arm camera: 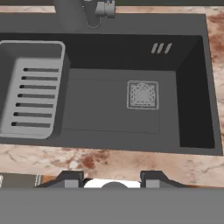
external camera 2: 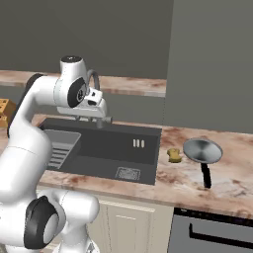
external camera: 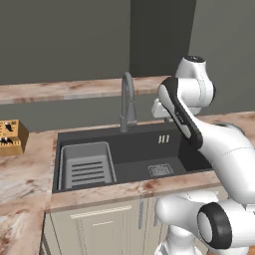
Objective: Pick the pan and sponge and place them into the sink. Then turn on the water.
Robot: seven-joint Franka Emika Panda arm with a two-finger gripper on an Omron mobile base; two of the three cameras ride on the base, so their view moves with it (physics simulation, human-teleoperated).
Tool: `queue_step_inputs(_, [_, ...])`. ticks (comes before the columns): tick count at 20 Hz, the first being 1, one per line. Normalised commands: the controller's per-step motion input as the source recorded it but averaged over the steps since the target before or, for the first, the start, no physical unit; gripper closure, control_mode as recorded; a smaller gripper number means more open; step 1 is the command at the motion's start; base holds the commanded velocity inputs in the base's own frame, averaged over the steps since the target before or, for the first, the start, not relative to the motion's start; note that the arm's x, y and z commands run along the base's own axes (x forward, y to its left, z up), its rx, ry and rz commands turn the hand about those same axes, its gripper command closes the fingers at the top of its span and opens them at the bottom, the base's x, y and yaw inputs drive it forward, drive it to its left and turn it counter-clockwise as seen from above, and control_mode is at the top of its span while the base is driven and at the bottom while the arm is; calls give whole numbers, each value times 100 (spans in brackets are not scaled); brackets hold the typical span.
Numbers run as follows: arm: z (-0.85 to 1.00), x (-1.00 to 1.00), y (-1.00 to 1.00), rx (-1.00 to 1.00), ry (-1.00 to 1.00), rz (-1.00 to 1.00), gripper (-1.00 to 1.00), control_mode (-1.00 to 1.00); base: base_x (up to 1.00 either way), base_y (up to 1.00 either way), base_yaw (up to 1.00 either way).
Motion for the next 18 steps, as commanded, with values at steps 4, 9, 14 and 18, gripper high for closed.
queue_step_inputs(4, [0, 0, -12, 0, 0, 0, -100, -100, 0, 0, 0])
queue_step_inputs(9, [-7, 0, -35, -2, 0, 0, -100, -100, 0, 0, 0])
queue_step_inputs(14, [-9, 0, -41, -3, 0, 0, -100, -100, 0, 0, 0])
queue_step_inputs(18, [-9, 0, -39, -2, 0, 0, -100, -100, 0, 0, 0])
